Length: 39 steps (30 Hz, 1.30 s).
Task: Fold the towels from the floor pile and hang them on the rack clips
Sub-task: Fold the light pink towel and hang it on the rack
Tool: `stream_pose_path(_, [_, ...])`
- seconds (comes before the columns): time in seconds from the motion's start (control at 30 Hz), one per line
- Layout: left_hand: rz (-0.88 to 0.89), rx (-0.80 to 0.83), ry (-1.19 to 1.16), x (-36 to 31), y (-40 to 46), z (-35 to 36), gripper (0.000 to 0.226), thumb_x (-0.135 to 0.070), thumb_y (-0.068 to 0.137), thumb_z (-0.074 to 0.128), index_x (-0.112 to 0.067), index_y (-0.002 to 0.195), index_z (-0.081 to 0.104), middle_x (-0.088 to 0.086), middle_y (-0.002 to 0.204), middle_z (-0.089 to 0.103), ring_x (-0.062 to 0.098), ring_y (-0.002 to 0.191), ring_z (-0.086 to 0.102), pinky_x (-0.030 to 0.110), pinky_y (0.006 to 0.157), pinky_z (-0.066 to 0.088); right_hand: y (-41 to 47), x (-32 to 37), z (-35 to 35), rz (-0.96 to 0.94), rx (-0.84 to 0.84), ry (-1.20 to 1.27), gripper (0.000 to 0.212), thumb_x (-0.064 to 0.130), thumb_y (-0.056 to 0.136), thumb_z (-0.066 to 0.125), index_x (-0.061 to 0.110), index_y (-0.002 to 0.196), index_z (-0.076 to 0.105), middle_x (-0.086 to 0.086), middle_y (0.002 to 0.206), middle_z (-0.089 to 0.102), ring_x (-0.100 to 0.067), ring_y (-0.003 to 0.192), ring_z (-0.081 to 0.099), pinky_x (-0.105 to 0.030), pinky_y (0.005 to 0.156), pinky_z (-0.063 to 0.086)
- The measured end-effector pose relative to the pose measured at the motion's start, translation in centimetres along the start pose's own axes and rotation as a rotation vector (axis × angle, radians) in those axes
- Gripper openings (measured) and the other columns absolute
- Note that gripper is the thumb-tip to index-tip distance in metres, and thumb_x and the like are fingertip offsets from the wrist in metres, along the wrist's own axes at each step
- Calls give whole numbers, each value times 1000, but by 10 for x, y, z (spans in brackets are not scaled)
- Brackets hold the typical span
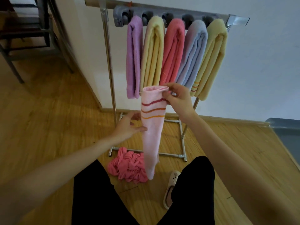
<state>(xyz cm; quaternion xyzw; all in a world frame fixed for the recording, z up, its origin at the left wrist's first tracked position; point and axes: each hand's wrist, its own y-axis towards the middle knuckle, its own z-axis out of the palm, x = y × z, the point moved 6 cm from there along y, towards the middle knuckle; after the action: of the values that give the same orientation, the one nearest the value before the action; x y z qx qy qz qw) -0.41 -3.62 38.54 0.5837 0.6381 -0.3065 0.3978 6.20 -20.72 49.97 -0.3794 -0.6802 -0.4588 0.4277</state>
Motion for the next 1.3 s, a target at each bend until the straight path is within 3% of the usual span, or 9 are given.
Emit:
stream_pose_path(0.1, [-65,124,-22,18,9,18,43,-35,67,83,-24,105,66,-10,98,70,9,92,66,41,89,54,0,7,-1,26,-1,90,18,-4,89,55,1,103,65,-5,81,66,-13,73,65,-30,68,57])
stream_pose_path(0.23, [-228,248,-60,42,16,45,56,-46,62,82,-13,106,69,2,105,70,19,99,65,42,92,52,3,14,-13,61,-43,281,14,0,90,57,3,99,66,-17,87,65,-28,81,64,-43,76,57])
stream_pose_path(0.37, [-301,329,-48,85,18,67,56,-47,70,76,-4,105,68,13,104,69,30,102,64,45,94,51,6,4,-50,139,-306,389,15,-4,89,55,-2,99,65,-12,77,61,-21,69,60,-32,65,55])
stream_pose_path(0.53, [-324,249,-54,89,15,65,18,-22,91,63,-5,86,63,7,85,60,18,80,55,21,64,41,-10,-48,-88,320,-610,381,17,-7,84,47,-5,96,59,-8,76,55,-19,72,58,-19,56,52])
stream_pose_path(0.7, [-179,140,-87,51,35,29,21,-18,89,65,-14,69,59,-8,63,51,5,64,47,18,59,34,-45,-122,-85,530,-685,305,27,-6,82,47,-4,108,53,-19,99,59,-26,87,63,-25,58,54])
stream_pose_path(0.87, [175,305,116,-28,43,-3,24,-22,82,66,1,77,66,0,64,57,-2,60,49,15,57,39,-86,-174,-55,746,-466,206,21,-10,78,50,-6,98,56,-20,94,59,-26,81,62,-26,56,56])
stream_pose_path(1.03, [286,577,338,-90,28,-15,9,-20,88,66,-14,86,72,0,74,66,8,69,59,20,62,45,-102,-189,-29,827,-115,-79,14,-7,80,56,7,84,55,-12,96,55,-23,89,55,-33,73,46])
stream_pose_path(1.17, [289,684,411,-103,25,-12,15,-26,89,65,-13,94,72,-2,80,68,11,76,61,22,67,47,-82,-174,-12,633,57,-300,32,4,85,57,9,116,49,-9,115,53,-23,108,54,-27,78,44])
stream_pose_path(1.3, [264,754,421,-94,25,0,8,-24,89,66,-20,87,72,-14,72,64,4,71,58,18,65,45,-62,-130,14,372,281,44,46,-15,80,49,2,123,54,-7,119,62,-14,113,58,-20,86,50])
